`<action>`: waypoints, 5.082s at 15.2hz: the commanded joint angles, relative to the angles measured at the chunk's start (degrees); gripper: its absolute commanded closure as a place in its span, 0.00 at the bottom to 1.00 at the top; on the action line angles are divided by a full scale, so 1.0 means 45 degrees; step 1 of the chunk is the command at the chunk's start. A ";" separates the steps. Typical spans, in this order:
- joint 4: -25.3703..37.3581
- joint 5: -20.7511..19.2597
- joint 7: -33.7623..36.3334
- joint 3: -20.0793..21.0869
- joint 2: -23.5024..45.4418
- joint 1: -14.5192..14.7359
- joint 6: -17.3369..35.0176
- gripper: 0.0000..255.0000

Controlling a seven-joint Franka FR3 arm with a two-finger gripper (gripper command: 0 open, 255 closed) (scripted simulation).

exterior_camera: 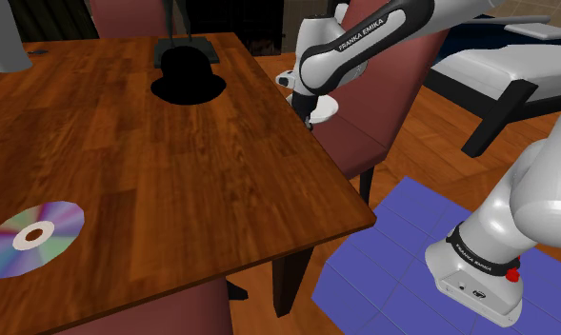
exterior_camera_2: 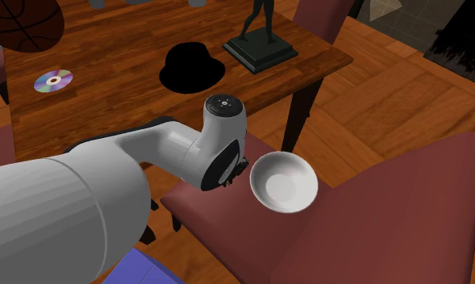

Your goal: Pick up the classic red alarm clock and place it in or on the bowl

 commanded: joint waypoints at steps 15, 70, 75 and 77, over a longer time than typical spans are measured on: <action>0.0738 -0.0078 0.0106 -0.0014 -0.1057 -0.0007 -0.1793 1.00; 0.3134 0.0481 -0.5364 -0.2582 0.0574 -0.2688 -0.2863 0.00; 0.3134 0.0483 -0.5370 -0.2581 0.0583 -0.2693 -0.2855 0.00; 0.3589 0.0370 -0.5295 -0.2610 0.0248 -0.2699 -0.3635 0.00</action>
